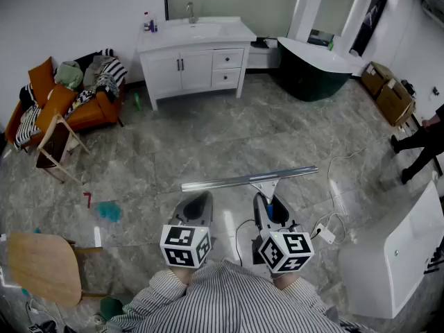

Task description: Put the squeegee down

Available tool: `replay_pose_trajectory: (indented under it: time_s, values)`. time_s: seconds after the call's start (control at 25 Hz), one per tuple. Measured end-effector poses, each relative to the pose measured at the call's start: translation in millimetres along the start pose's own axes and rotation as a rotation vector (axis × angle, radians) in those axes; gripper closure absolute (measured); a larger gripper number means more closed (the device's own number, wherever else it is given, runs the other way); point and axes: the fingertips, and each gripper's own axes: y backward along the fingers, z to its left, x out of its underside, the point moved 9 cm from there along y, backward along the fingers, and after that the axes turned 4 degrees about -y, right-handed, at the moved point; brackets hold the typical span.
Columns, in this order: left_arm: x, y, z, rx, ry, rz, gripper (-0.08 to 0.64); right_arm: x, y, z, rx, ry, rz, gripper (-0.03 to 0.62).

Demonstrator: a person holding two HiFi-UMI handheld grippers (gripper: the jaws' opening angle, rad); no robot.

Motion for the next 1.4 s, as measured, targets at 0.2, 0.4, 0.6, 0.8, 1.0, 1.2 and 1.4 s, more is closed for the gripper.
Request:
replay_pose_trajectory:
  time_s: [0.2, 0.4, 0.6, 0.8, 1.0, 1.2, 1.4]
  values:
    - [5.2, 3.7, -9.2, -0.01, 0.002, 0.008, 0.548, 1.5, 6.0, -3.0, -0.01, 0.007, 0.0, 0.471]
    - [8.1, 4.8, -13.8, -0.01, 0.0, 0.015, 0.548, 2.5, 6.2, -10.0, 0.008, 0.002, 0.006, 0.471]
    - [5.4, 5.3, -11.0, -0.007, 0.019, 0.003, 0.548, 2.1, 3.4, -8.9, 0.019, -0.029, -0.007, 0.471]
    - [1.0, 5.7, 7.8, -0.005, 0.004, 0.01, 0.548, 3.5, -7.4, -1.9, 0.046, -0.063, -0.018, 0.471]
    - [0.2, -4.3, 17.3, 0.039, -0.016, 0.017, 0.548, 3.7, -17.4, 0.0, 0.04, -0.049, -0.018, 0.471]
    - [-4.4, -27.5, 37.5, 0.045, 0.02, 0.024, 0.548, -0.1, -43.3, -0.3, 0.071, -0.031, -0.015, 0.471]
    - [-15.0, -68.0, 57.8, 0.03, 0.036, 0.012, 0.548, -7.3, -89.0, -12.2, 0.062, -0.015, -0.008, 0.471]
